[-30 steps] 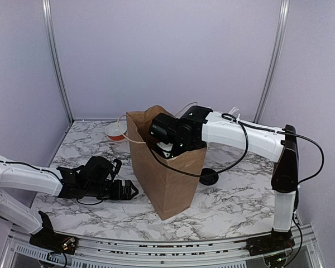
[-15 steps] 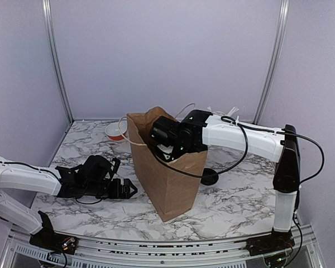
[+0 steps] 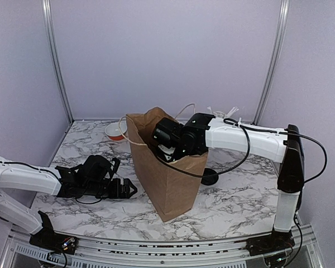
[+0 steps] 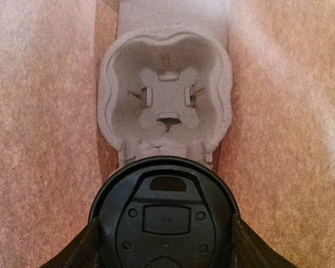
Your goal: Pack the takeout coffee
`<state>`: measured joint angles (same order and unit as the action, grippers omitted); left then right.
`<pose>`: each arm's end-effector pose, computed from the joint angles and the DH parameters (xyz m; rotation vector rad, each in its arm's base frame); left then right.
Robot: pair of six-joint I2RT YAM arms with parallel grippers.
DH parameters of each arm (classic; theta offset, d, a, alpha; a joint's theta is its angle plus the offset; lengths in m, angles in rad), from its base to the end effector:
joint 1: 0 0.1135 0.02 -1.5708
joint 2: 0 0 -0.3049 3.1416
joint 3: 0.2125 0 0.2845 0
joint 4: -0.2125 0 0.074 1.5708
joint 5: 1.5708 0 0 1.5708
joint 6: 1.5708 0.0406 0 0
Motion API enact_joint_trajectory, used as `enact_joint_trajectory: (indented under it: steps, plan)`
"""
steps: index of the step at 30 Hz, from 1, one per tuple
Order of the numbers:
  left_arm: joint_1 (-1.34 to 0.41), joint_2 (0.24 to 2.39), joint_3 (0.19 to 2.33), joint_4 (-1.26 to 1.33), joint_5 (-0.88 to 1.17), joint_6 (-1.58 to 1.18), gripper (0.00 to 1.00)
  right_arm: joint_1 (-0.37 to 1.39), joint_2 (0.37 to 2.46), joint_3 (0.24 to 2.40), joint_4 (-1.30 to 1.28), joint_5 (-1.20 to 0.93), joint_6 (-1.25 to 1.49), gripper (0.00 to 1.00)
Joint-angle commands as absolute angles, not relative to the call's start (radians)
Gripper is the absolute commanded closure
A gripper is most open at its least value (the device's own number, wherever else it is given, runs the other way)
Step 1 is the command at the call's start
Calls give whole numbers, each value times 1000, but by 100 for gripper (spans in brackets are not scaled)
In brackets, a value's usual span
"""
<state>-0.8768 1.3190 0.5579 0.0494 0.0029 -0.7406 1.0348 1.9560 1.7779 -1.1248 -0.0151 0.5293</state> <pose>0.1749 -0.2104 0.1856 0.1670 2.4238 -0.8075 0.2289 0.3865 0.2953 -0.7400 2.8532 0.2957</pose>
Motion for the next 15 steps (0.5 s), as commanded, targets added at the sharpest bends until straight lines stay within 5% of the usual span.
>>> enact_joint_trajectory:
  steps: [1,15]
  plan:
    - [-869,1304,556,42,11,-727,1,1046,1972,1735,-1172,-41,548,39]
    - [-869,1308,567,32,14,-720,1,1049,1973,1746,-1187,-31,547,38]
